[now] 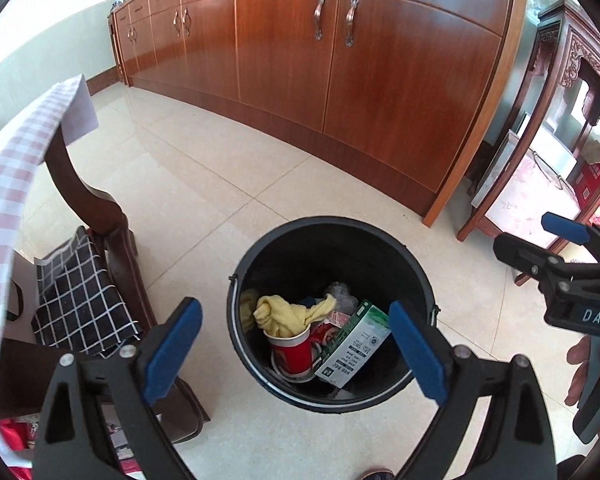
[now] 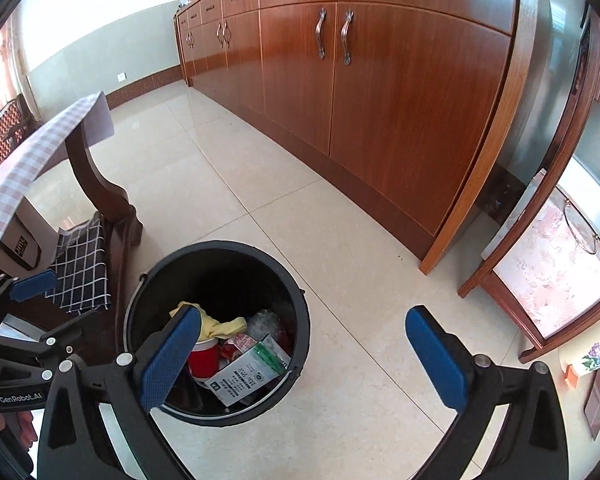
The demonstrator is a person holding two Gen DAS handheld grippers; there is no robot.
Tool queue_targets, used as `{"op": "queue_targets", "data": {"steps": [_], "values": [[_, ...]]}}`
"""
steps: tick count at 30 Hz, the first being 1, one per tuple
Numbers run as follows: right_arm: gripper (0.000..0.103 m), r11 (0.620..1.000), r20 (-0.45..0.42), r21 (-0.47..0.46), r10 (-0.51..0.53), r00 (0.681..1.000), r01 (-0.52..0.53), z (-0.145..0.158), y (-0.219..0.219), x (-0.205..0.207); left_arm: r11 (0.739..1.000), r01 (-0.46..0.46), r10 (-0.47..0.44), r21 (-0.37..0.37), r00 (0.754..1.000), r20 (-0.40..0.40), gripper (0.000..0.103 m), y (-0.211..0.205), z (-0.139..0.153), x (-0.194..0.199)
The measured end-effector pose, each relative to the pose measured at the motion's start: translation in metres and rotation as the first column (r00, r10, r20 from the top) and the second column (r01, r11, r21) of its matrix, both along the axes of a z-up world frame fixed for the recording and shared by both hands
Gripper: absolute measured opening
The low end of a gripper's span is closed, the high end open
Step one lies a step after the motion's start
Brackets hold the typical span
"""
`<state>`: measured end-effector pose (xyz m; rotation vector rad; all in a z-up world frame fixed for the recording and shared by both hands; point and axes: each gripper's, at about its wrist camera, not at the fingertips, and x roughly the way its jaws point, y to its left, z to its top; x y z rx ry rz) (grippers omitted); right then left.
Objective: Collect trash
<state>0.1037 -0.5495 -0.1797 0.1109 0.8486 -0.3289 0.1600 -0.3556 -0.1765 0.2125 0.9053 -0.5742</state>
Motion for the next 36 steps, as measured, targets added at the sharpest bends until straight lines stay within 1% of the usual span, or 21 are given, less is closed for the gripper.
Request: {"op": "queue_targets", "data": {"steps": [2, 5, 6, 8, 11, 17, 22, 26, 29, 33, 36], "values": [[0.103, 1.0, 0.027, -0.014, 0.005, 1.0, -0.005, 0.014, 0.009, -0.008, 1.0, -0.013, 0.013, -0.003, 1.0, 0.014, 0.095, 0.009, 0.012, -0.005], [0.103, 1.0, 0.068, -0.022, 0.02, 0.998, -0.019, 0.038, 0.026, -0.02, 1.0, -0.006, 0.007, -0.027, 1.0, 0.014, 0.095, 0.023, 0.03, -0.013], [0.103, 0.999, 0.083, -0.027, 0.027, 0.996, -0.025, 0.046, 0.033, -0.024, 1.0, 0.0, 0.0, -0.027, 1.0, 0.023, 0.095, 0.026, 0.037, -0.018], [0.103, 0.999, 0.108, -0.027, 0.046, 0.993, -0.043, 0.058, 0.045, -0.033, 1.0, -0.016, 0.017, -0.023, 0.999, 0.044, 0.096, 0.031, 0.048, -0.027], [0.103, 0.998, 0.132, -0.042, 0.051, 0.99, -0.046, 0.077, 0.062, -0.051, 0.998, -0.014, 0.016, -0.057, 0.999, 0.037, 0.096, 0.039, 0.063, -0.037], [0.103, 0.999, 0.171, -0.041, 0.029, 0.985, -0.023, 0.111, 0.08, -0.097, 0.996, -0.04, 0.049, -0.084, 0.993, 0.108, 0.096, 0.066, 0.096, -0.067], [0.103, 0.998, 0.22, -0.045, 0.042, 0.975, -0.033, 0.138, 0.111, -0.13, 0.993, -0.082, 0.095, -0.083, 0.982, 0.163, 0.096, 0.099, 0.124, -0.096], [0.103, 0.997, 0.252, -0.064, 0.064, 0.966, -0.05, 0.16, 0.145, -0.153, 0.988, -0.129, 0.145, -0.087, 0.963, 0.227, 0.096, 0.127, 0.145, -0.122], [0.103, 0.993, 0.266, -0.097, 0.084, 0.96, -0.061, 0.169, 0.171, -0.165, 0.982, -0.151, 0.174, -0.109, 0.956, 0.238, 0.096, 0.146, 0.154, -0.136], [0.103, 0.991, 0.289, -0.106, 0.109, 0.951, -0.081, 0.185, 0.195, -0.182, 0.977, -0.168, 0.198, -0.131, 0.942, 0.27, 0.096, 0.165, 0.166, -0.153], [0.103, 0.989, 0.307, -0.115, 0.128, 0.943, -0.097, 0.198, 0.207, -0.191, 0.976, -0.169, 0.202, -0.136, 0.935, 0.29, 0.096, 0.171, 0.175, -0.163]]}}
